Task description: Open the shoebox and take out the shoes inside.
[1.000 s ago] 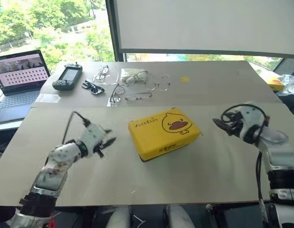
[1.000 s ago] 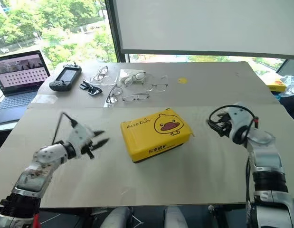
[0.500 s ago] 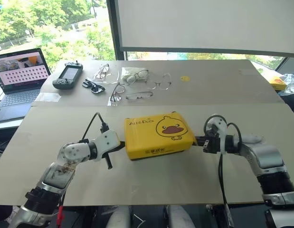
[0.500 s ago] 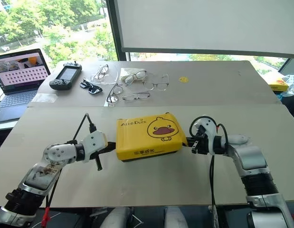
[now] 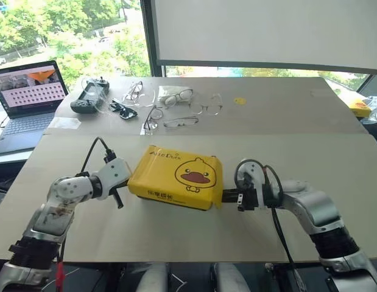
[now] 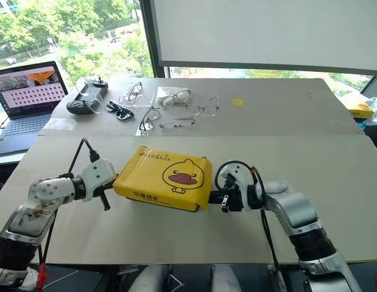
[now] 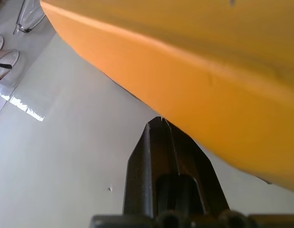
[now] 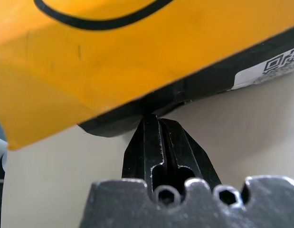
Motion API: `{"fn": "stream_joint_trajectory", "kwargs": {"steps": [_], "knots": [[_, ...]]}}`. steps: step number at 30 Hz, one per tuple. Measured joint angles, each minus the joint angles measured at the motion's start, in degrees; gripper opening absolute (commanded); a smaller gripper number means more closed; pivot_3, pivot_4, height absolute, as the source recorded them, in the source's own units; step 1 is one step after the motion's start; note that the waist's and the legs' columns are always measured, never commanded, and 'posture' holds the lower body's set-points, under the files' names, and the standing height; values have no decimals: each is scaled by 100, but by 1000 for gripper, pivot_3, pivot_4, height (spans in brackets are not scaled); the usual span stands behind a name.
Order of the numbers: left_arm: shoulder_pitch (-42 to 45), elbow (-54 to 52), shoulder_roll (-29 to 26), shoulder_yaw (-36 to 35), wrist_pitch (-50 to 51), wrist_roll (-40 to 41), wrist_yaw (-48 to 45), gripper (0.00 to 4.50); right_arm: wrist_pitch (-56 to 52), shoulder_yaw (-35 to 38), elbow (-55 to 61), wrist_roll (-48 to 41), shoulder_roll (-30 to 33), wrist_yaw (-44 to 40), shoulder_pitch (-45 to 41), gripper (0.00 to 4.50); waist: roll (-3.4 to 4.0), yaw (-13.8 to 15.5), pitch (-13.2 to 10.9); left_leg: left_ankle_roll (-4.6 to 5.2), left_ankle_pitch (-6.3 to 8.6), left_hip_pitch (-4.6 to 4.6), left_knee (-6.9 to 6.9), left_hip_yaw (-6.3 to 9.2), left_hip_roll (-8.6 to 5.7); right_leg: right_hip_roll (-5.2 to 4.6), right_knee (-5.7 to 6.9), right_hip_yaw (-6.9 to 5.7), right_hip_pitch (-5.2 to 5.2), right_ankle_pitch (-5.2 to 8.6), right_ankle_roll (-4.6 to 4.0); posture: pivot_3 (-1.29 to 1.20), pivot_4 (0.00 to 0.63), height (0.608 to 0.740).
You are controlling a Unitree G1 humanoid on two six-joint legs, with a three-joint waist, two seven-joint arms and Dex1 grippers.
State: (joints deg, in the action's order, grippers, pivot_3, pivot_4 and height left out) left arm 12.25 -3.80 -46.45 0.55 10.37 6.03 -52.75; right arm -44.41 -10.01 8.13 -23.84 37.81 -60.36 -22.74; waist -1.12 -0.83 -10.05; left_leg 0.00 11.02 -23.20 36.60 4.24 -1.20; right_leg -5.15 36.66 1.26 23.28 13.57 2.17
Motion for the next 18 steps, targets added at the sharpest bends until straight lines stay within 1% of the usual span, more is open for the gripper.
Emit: {"fn": "stream_joint_trajectory", "kwargs": {"steps": [2, 3, 4, 6, 9, 13, 18], "knots": [[-253, -88, -196, -254, 154, 219, -178, 508, 1, 65, -8, -11, 290, -161, -32, 97, 0, -5, -1, 0, 0, 3, 0, 0, 2, 2, 1, 0, 0, 0, 0, 0, 150, 740], [-370, -131, -287, -397, 252, 335, -266, 683, 1, 101, -9, -23, 393, -233, -41, 97, -1, -21, -2, 0, 0, 2, 0, -2, 4, 3, 3, 0, 4, 3, -2, 0, 150, 740], [-547, -216, -452, -651, 435, 559, -430, 1033, 0, 175, -13, -87, 535, -360, -51, 97, -4, -41, -5, 0, 0, 2, 0, -2, 9, 7, 3, 0, 6, 9, 3, 0, 150, 740], [-703, -327, -754, -1040, 755, 893, -691, 1908, -6, 249, -6, -236, 652, -560, -63, 97, -7, -56, -6, 0, 0, 6, 0, -1, 16, 13, 8, -5, 5, 15, 5, 0, 150, 740], [-756, -568, -1017, -1428, 1118, 1279, -928, 3089, -93, 246, 75, -494, 548, -723, -81, 97, -6, -43, -7, 0, 0, 10, 0, 0, 17, 12, 10, -6, 0, 28, 23, 0, 150, 740], [-759, -904, -1152, -1735, 1876, 1900, -1090, 4420, -196, 254, 84, -801, 293, -748, -241, 97, -14, -46, -12, 0, 0, 5, 0, 1, 17, 13, 8, -6, 3, 28, 23, 0, 150, 740], [-532, -1561, -1376, -2351, 3159, 3023, -1048, 4420, -485, 484, 2, -1274, -8, -679, -751, 97, -15, -47, -15, 0, 0, 5, 0, 4, 16, 12, 14, -5, 6, 28, 23, 0, 150, 740]]}}
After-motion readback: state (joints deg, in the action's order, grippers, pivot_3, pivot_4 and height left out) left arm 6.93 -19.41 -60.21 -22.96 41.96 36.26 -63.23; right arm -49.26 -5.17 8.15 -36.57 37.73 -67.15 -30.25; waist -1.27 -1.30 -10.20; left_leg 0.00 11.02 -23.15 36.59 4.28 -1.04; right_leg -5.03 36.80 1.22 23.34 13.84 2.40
